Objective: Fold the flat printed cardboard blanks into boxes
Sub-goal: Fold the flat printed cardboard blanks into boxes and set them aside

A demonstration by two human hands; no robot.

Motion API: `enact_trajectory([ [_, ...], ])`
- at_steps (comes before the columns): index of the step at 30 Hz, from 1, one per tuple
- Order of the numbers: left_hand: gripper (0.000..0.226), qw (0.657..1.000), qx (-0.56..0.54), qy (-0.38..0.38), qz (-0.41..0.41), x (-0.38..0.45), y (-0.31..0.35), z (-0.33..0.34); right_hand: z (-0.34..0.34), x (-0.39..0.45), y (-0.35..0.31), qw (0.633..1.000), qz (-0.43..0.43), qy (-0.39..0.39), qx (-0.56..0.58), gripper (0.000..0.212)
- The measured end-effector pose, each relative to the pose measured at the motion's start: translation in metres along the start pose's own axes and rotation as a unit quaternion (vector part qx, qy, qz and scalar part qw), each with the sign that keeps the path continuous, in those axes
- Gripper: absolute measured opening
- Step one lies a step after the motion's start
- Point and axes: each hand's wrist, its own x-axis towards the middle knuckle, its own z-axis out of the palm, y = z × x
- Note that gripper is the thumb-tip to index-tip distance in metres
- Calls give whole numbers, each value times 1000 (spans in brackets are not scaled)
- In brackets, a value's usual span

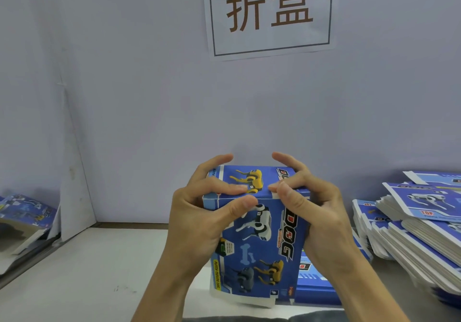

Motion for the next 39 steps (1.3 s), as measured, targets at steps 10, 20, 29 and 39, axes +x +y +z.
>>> enact_trajectory([
  [10,16,998,59,0,16,1,7,-2,12,-2,4,994,-48,41,-89,16],
  [20,11,996,79,-37,7,0,10,6,11,-3,2,999,-33,28,-8,32],
  [29,19,1000,15,25,-11,2,5,3,0,1,-9,993,-77,-15,-89,15],
  [39,21,997,16,78,-21,5,-4,1,8,3,1,968,-138,53,-204,26],
])
